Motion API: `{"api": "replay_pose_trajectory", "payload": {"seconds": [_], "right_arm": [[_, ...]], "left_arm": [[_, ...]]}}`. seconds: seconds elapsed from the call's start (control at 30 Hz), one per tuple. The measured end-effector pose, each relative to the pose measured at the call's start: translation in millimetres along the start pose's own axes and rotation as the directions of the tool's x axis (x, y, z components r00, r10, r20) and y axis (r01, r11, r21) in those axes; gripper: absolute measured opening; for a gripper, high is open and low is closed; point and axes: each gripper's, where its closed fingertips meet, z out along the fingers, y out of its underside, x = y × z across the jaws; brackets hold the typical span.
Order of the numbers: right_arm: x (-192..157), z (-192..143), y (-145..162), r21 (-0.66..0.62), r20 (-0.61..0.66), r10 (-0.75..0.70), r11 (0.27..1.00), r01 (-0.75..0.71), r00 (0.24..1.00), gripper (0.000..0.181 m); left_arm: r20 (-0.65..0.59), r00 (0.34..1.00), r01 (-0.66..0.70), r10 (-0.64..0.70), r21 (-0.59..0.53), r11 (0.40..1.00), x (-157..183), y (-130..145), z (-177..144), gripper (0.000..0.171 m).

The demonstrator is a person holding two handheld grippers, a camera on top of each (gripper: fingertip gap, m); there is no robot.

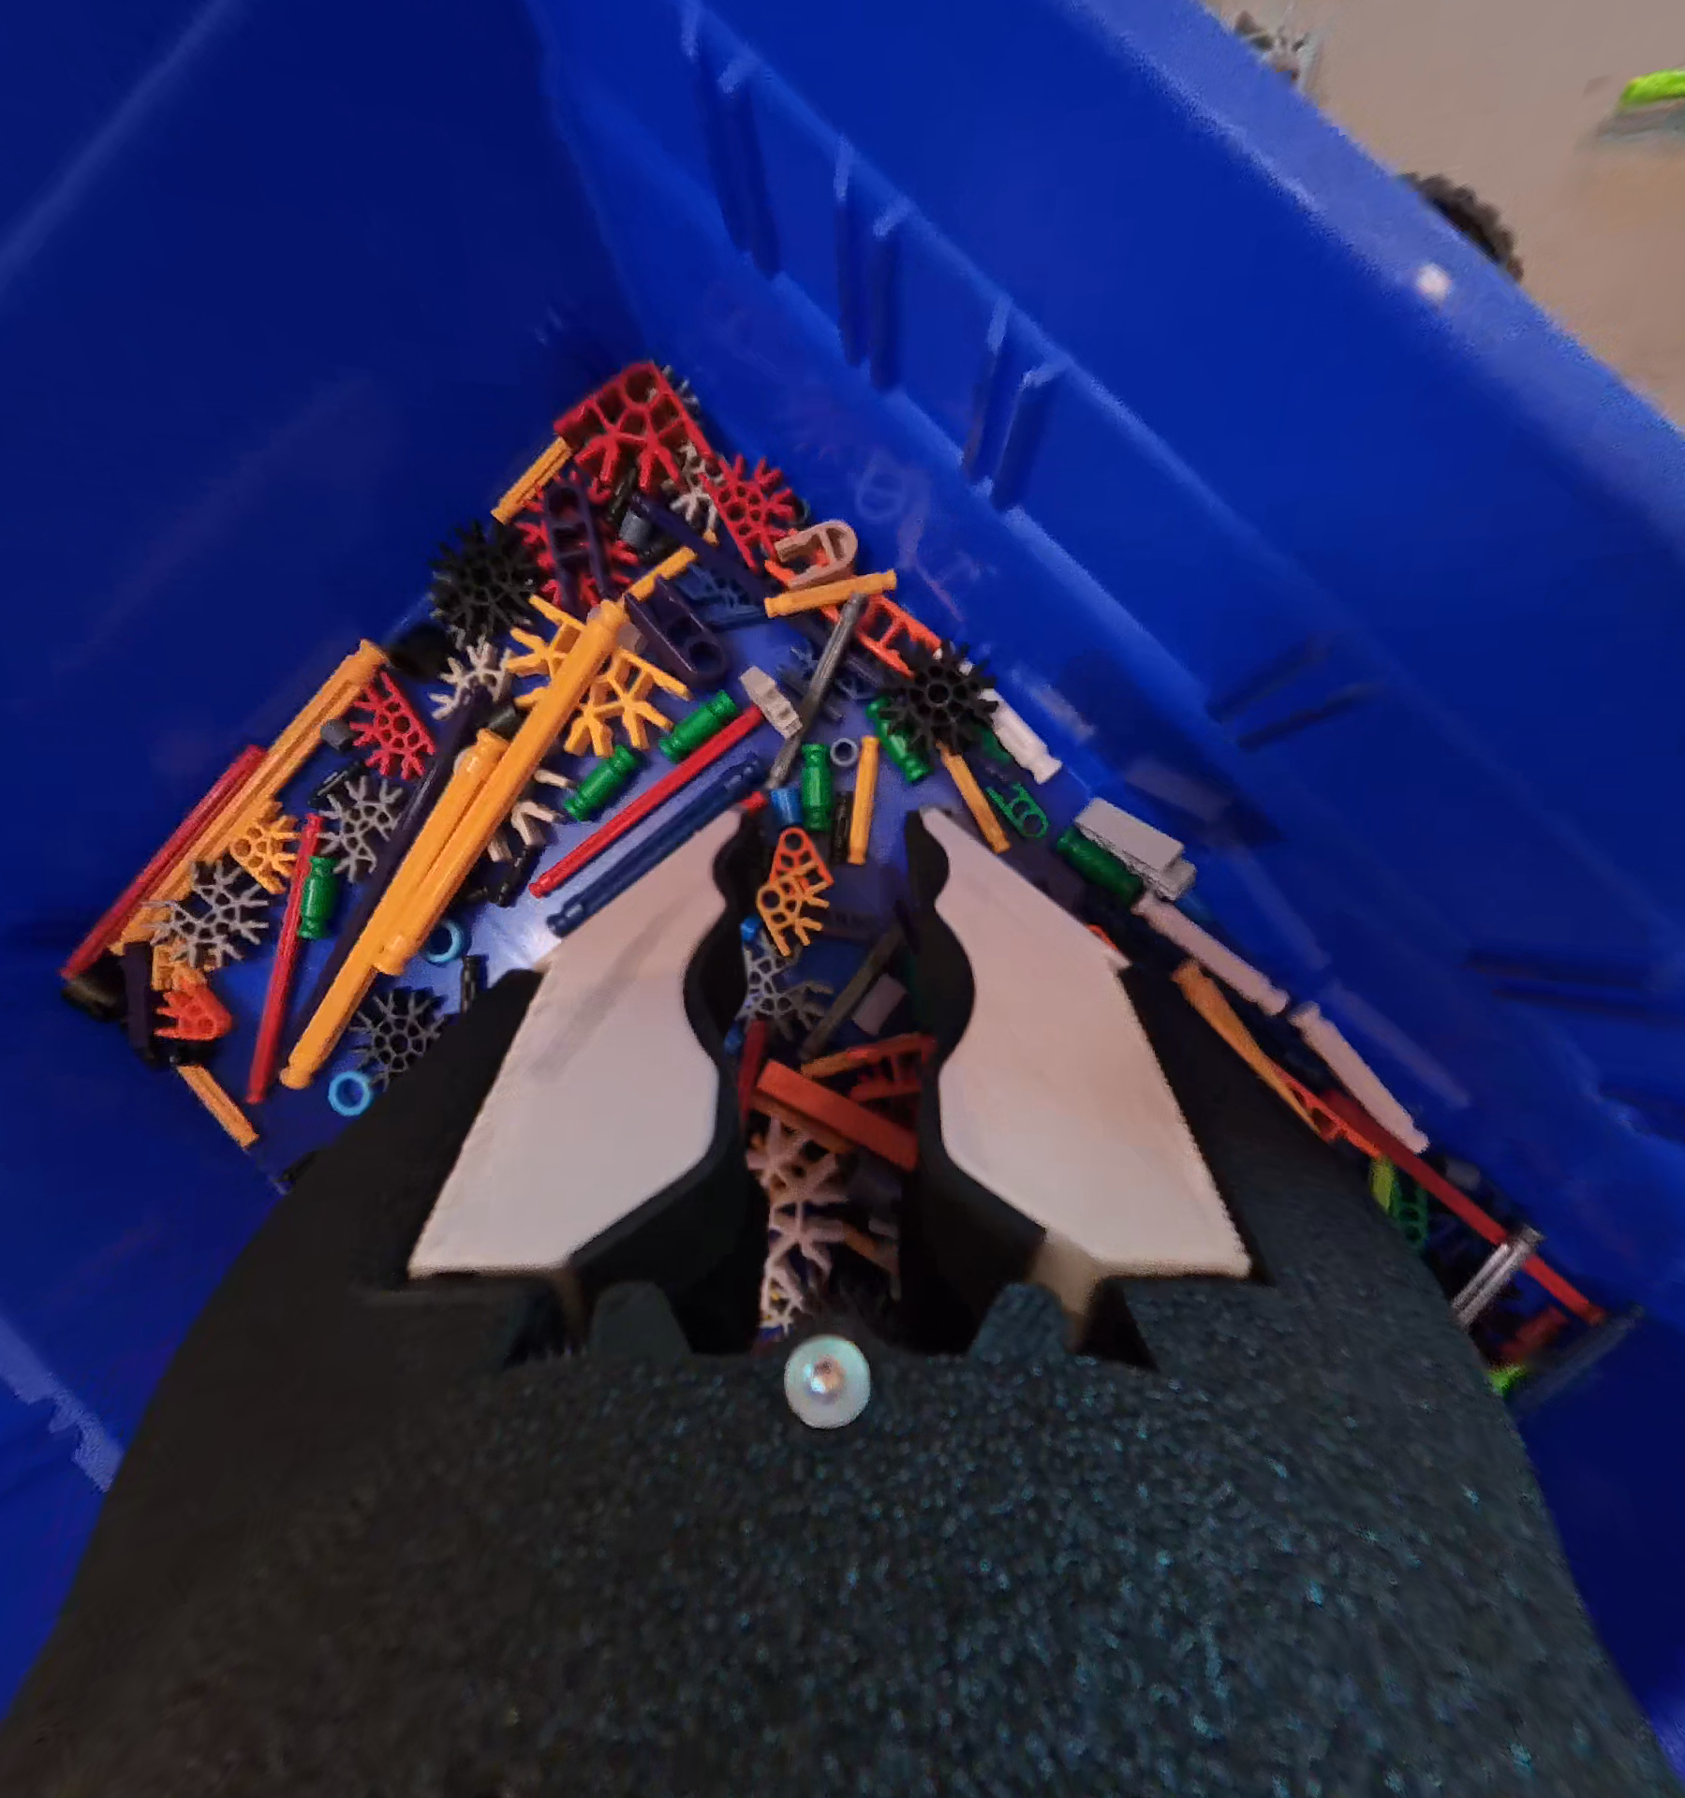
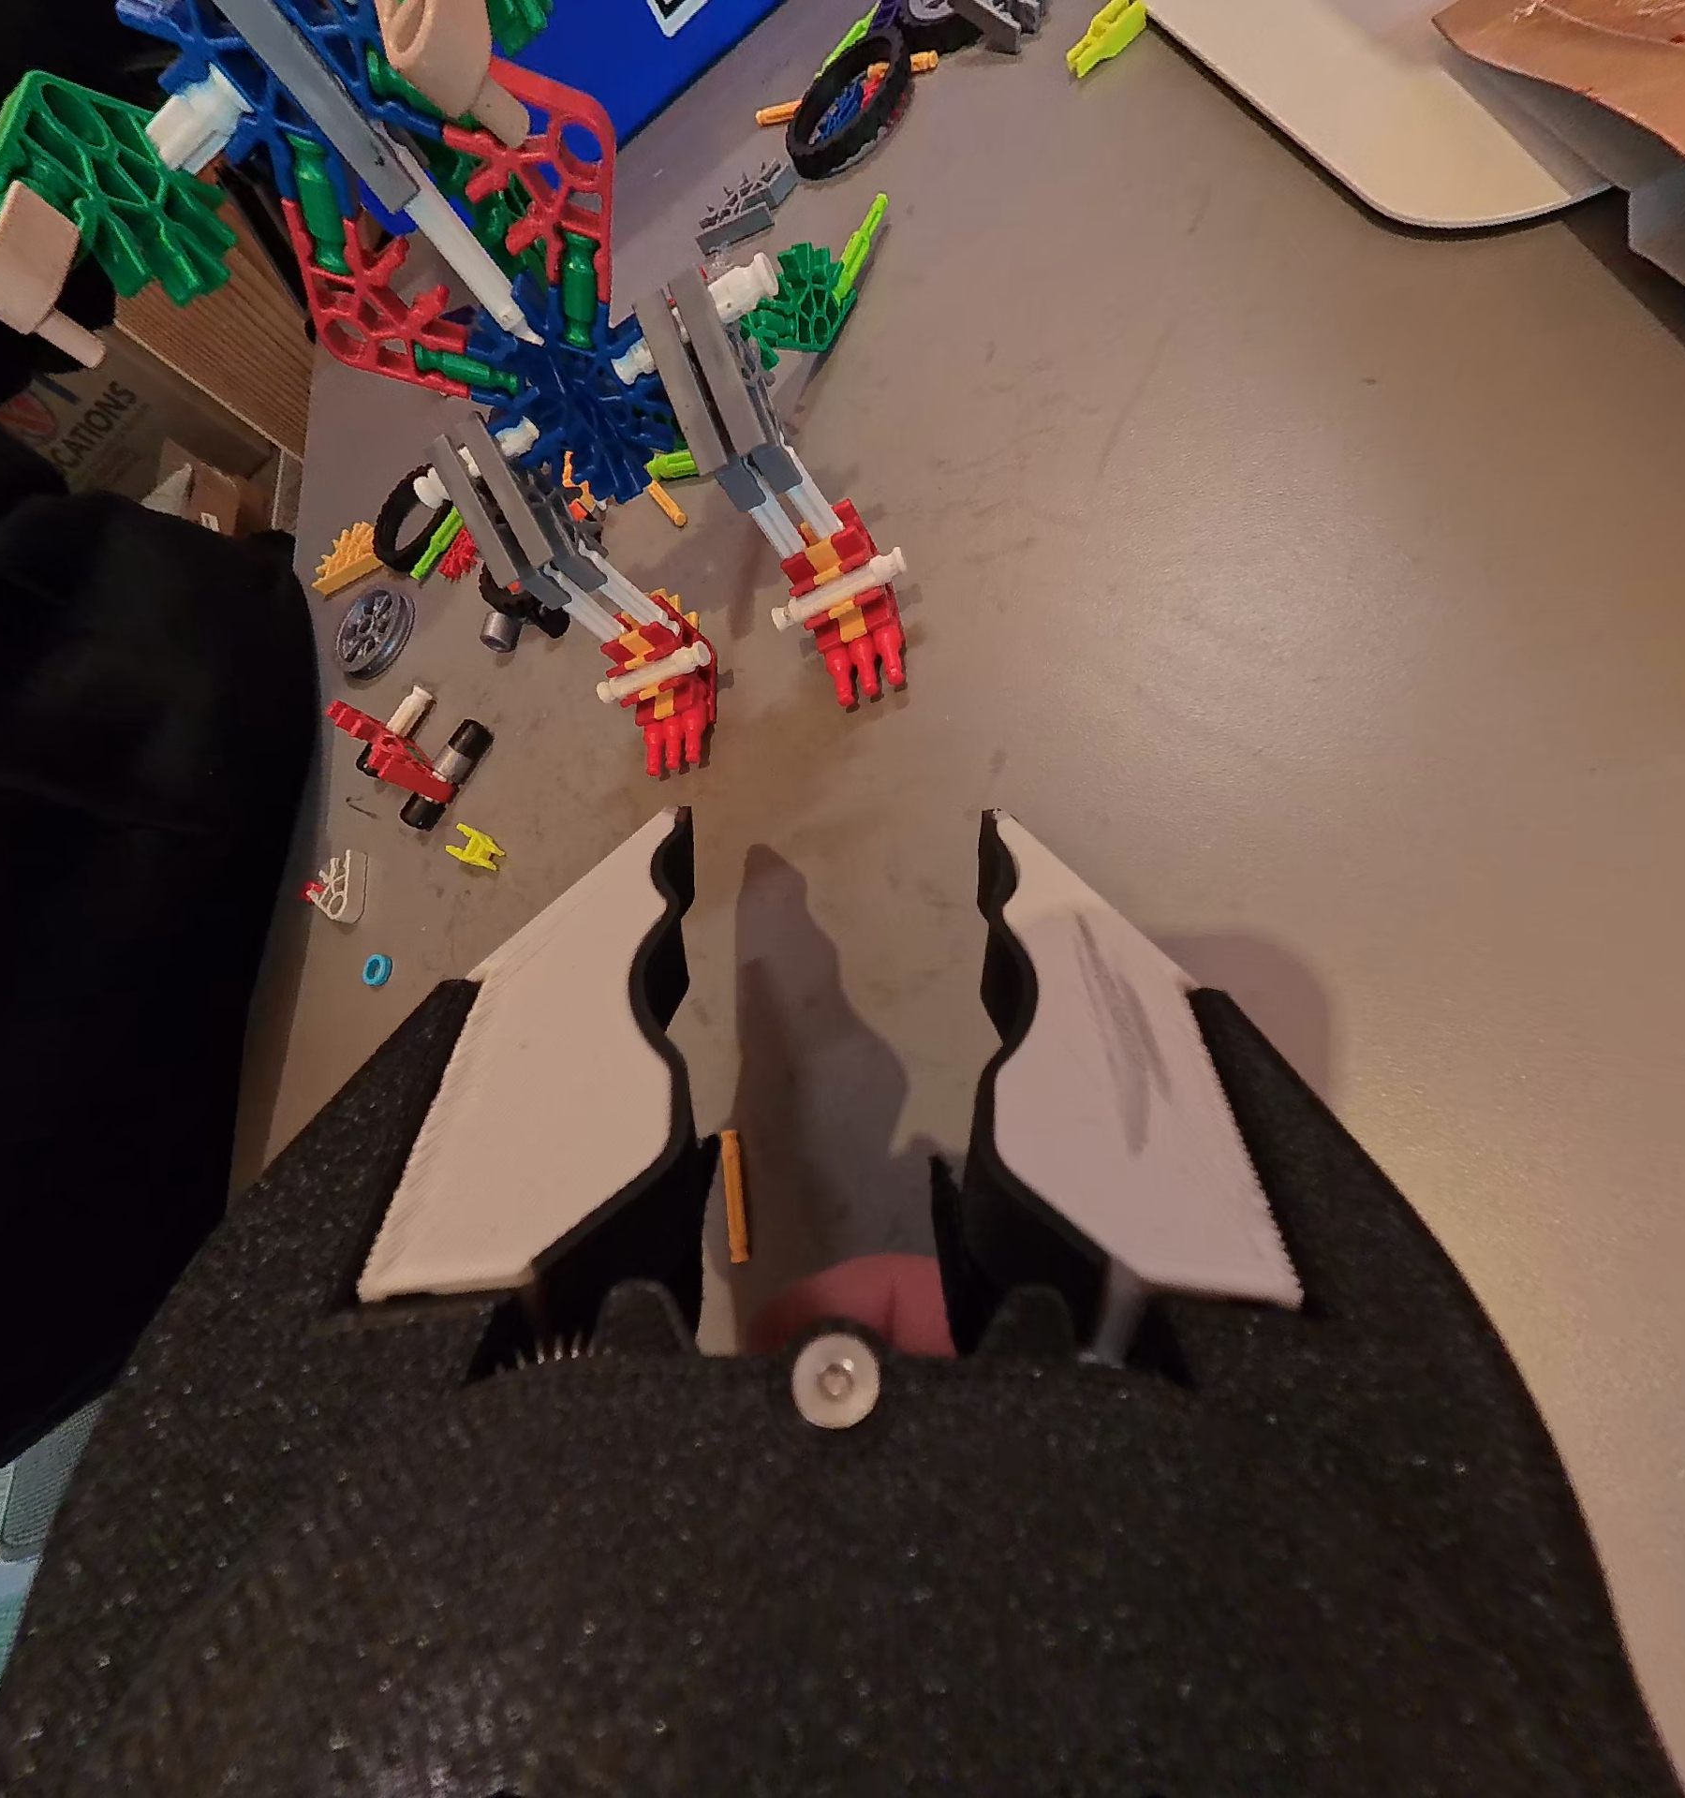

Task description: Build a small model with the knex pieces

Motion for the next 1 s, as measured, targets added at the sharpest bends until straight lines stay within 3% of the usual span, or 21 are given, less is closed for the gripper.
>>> {"api": "replay_pose_trajectory", "payload": {"seconds": [0.17,0.33,0.47,0.63,1.0], "right_arm": [[-0.1,-0.1,-0.1,0.001,0.0,-0.001,1.0,0.001,1.0,0.058],[-0.1,0.0,-0.2,0.001,0.0,0.0,1.0,0.0,1.0,0.058],[-0.2,0.1,0.0,0.0,-0.001,-0.003,1.0,0.003,1.0,0.058],[-0.5,0.9,1.0,-0.008,-0.005,-0.009,1.0,0.009,1.0,0.058],[-0.4,0.8,0.9,-0.007,-0.003,-0.007,1.0,0.006,1.0,0.058]], "left_arm": [[0.028,0.999,-0.017,0.018,-0.014,1.0,-5.3,2.3,-3.9,0.023],[0.115,0.993,0.002,-0.01,0.071,0.997,-24.5,-14.8,-7.5,0.034],[0.147,0.989,0.016,-0.023,0.048,0.999,-31.0,-11.0,0.1,0.065],[0.107,0.994,0.034,-0.04,0.06,0.998,-28.1,-13.5,4.7,0.062],[0.081,0.993,0.084,-0.088,0.053,0.995,-31.3,-11.2,5.1,0.075]]}}
